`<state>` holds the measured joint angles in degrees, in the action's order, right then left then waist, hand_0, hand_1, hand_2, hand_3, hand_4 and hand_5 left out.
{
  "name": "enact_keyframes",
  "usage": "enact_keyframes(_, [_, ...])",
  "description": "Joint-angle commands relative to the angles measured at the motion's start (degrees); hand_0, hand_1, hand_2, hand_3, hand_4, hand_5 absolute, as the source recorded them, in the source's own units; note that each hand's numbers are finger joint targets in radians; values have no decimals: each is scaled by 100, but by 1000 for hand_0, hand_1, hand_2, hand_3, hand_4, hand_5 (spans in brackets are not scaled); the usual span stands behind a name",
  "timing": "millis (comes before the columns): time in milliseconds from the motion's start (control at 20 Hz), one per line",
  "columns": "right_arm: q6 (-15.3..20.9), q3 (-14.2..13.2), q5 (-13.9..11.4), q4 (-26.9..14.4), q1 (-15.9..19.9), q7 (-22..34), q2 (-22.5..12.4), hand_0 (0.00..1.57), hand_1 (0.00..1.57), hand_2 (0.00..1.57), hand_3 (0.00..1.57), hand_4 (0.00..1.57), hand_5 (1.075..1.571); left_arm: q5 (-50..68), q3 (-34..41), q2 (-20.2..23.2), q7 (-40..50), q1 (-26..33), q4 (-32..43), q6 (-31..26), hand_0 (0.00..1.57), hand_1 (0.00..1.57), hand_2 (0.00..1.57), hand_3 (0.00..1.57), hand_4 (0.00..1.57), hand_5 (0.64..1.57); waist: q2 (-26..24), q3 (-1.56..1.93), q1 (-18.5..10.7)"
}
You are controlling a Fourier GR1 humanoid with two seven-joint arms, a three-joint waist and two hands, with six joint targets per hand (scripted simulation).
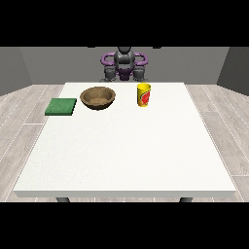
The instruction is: Pick the cup and pour the ball into the bowl, then pick the bowl and place it on the pad
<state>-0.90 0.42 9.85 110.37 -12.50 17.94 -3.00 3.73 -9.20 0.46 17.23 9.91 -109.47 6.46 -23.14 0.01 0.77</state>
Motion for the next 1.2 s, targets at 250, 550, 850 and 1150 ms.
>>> enact_keyframes(250, [-468,-573,450,-112,220,-1139,-85,0,0,0,0,432,1571,-168,-331,10,-1754,-99,395,255,0,0,0,0,0,1537,1580,-1,42])
enact_keyframes(550, [-933,-673,239,-1069,285,-2594,-75,0,0,0,0,346,1571,-499,-571,-45,-3038,-594,1339,831,0,0,0,0,0,1504,2445,1,205])
enact_keyframes(850, [-1445,-1038,468,-1638,738,-3036,-450,0,0,0,0,296,1571,-566,-519,-46,-3730,-1352,2304,1332,0,0,0,0,0,1500,2923,-1,415])
enact_keyframes(1150, [-1776,-1329,417,-2257,884,-3623,-680,0,0,0,0,266,1569,-502,182,-27,-4329,-1748,3277,956,0,0,0,0,0,1476,3017,-1,368])
